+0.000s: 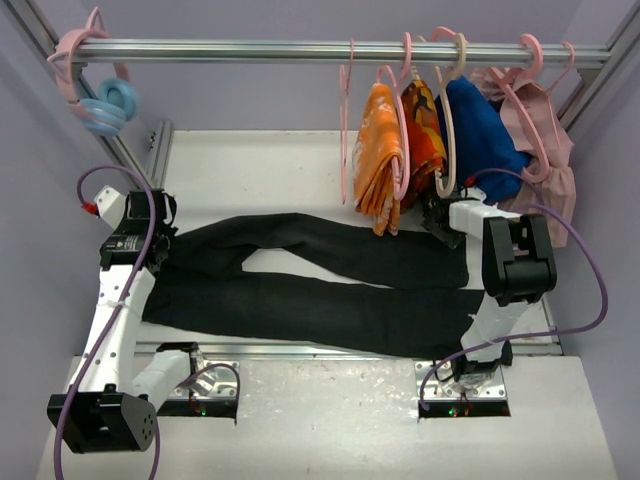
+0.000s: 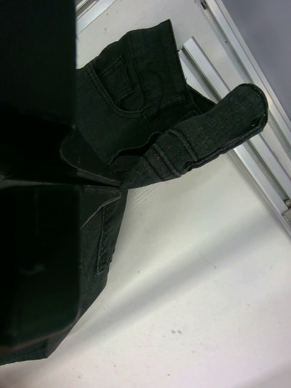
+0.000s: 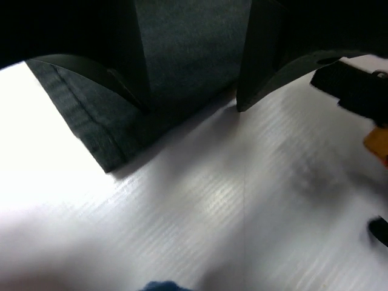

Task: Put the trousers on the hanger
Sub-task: Flatten out the trousers at the center of the board, then fold the trousers at the center of the board.

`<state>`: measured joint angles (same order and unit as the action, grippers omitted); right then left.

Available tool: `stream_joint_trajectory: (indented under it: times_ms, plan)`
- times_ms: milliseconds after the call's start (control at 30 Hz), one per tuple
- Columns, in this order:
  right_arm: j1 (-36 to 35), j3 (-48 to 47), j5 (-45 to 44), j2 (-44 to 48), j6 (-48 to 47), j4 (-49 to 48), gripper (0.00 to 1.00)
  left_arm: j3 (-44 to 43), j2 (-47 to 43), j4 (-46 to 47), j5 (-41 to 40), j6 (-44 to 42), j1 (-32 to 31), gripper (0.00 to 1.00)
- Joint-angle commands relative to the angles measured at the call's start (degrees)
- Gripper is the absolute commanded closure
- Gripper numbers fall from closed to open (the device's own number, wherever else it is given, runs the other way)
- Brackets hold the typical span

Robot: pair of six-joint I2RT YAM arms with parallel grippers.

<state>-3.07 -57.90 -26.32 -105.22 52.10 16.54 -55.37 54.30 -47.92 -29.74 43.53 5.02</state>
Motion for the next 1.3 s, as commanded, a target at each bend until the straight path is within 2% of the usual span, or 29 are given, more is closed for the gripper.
stream_joint_trajectory:
  times_ms: [0, 100, 133, 233, 267, 300, 533, 800, 900, 1133, 1200, 1267]
  plan:
    - [0.4, 2.3, 2.0, 4.2, 1.3, 0.0, 0.4, 0.4, -1.1, 2.4, 0.1, -0.6, 0.4, 1.0]
    - [0.6, 2.1, 2.2, 3.2, 1.1, -0.4, 0.44, 0.4, -1.3, 2.4, 0.4, -0.5, 0.4, 1.0]
    - [0.8, 1.7, 2.2, 2.0, 0.6, -0.4, 0.52, 0.4, -1.4, 2.4, 0.5, -0.5, 0.4, 1.0]
    - [1.7, -0.3, 3.3, -0.2, -0.4, 0.2, 0.89, 0.5, -1.3, 2.3, 0.2, -0.9, 0.4, 1.0]
    - [2.0, -0.7, 3.5, -0.4, -0.5, 0.5, 0.97, 0.6, -1.3, 2.3, 0.0, -0.9, 0.3, 1.0]
    - [2.1, -1.1, 3.1, -0.3, -0.4, 0.9, 1.0, 0.6, -1.3, 2.4, -0.1, -1.0, 0.4, 1.0]
    - [2.1, 1.3, 1.7, 8.6, -1.1, 1.3, 1.0, 0.6, -0.3, 2.7, 1.2, -0.6, 0.4, 1.0]
    - [2.3, 10.3, 0.9, 28.7, -1.0, 1.7, 1.0, -0.7, 3.2, 3.0, 3.1, 0.7, 0.4, 1.0]
    - [4.8, 13.5, 1.3, 38.1, -2.5, 2.2, 1.0, -5.0, 8.0, 1.7, 3.0, 1.2, 0.4, 1.0]
    - [12.4, 16.3, 5.0, 52.7, -6.9, 7.2, 1.0, -17.8, 17.2, 2.0, 2.8, -1.1, 0.7, 1.0]
    - [14.1, 16.5, 6.0, 56.9, -7.8, 8.4, 1.0, -18.8, 18.8, 2.9, 1.4, -1.4, 1.5, 1.0]
    - [15.6, 16.2, 6.7, 59.1, -9.0, 9.2, 1.0, -19.2, 19.5, 5.4, 3.7, -3.2, 3.4, 1.0]
